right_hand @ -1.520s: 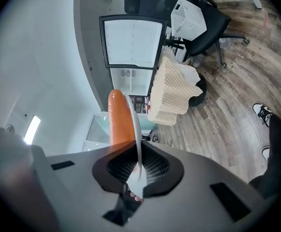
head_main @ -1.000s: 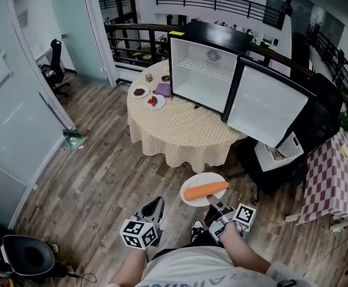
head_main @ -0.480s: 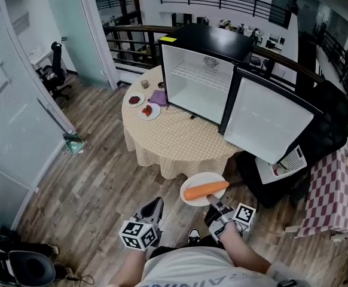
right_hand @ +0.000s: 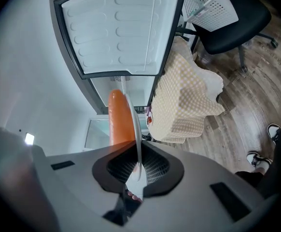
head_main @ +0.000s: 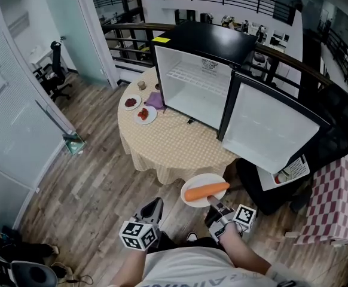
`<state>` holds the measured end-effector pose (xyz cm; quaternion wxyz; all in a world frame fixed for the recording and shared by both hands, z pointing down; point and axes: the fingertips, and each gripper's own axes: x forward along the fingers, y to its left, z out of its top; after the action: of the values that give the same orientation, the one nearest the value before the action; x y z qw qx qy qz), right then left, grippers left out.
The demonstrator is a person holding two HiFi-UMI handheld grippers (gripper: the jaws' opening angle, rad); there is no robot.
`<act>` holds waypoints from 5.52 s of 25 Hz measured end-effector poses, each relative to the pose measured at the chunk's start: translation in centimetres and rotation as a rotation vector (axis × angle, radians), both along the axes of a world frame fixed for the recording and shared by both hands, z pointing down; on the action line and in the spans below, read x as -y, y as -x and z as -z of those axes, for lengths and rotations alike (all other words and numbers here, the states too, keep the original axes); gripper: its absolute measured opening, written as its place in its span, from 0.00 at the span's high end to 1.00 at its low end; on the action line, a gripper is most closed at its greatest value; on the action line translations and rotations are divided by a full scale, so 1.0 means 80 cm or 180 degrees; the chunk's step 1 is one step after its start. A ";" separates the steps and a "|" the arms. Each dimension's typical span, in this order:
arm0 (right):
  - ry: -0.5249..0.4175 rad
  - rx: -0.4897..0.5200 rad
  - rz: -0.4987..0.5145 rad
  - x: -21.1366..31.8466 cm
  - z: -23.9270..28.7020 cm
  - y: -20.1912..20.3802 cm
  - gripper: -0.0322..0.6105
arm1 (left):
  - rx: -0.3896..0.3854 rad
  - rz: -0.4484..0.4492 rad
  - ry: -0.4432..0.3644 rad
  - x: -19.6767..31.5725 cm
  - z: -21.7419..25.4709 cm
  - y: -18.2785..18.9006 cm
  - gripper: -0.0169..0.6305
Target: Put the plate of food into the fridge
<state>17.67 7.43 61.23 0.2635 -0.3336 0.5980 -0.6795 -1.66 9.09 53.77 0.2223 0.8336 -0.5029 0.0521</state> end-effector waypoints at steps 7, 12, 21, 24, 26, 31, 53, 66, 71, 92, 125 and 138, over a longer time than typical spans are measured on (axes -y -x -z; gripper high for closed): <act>0.0003 -0.0053 -0.0082 0.048 -0.007 0.000 0.89 | -0.0038 -0.0104 -0.0007 0.057 -0.007 0.002 0.96; -0.0010 -0.0081 -0.0267 0.094 -0.002 0.003 0.89 | -0.0048 -0.0296 -0.0062 0.114 -0.002 0.006 0.96; -0.0012 -0.0106 -0.0526 0.175 0.014 0.063 0.89 | -0.0009 -0.0628 -0.0082 0.212 0.002 0.055 0.96; -0.0018 -0.0129 -0.0588 0.201 0.019 0.090 0.89 | 0.0011 -0.0703 -0.0095 0.240 0.002 0.082 0.96; -0.0018 -0.0127 -0.0641 0.218 0.020 0.106 0.89 | 0.0013 -0.0742 -0.0095 0.257 0.000 0.099 0.96; -0.0053 -0.0134 -0.0799 0.252 0.023 0.135 0.89 | 0.0001 -0.0839 -0.0076 0.290 -0.007 0.135 0.96; 0.0084 -0.0086 -0.1155 0.294 0.002 0.090 0.89 | 0.0126 -0.1343 -0.0017 0.380 -0.008 0.064 0.96; 0.0185 -0.0038 -0.1136 0.319 -0.014 0.040 0.89 | 0.0211 -0.1464 -0.0044 0.418 -0.007 0.004 0.96; 0.0192 -0.0085 -0.1359 0.331 -0.012 0.048 0.89 | 0.0147 -0.1668 -0.0082 0.433 -0.004 0.007 0.96; 0.0393 -0.0097 -0.2262 0.440 -0.029 0.028 0.89 | 0.0114 -0.1733 -0.0004 0.443 -0.009 0.078 0.96; 0.0934 -0.0317 -0.3095 0.590 -0.105 -0.051 0.87 | 0.0154 -0.1531 0.0193 0.456 -0.033 0.109 0.96; 0.0542 -0.1357 -0.2158 0.605 -0.092 -0.029 0.63 | 0.0202 -0.1573 0.0271 0.453 -0.049 0.107 0.96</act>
<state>20.02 -41.00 68.58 0.3141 -0.6658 0.4370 -0.5168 -10.25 -27.18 57.69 0.2218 0.9191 -0.2879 0.1521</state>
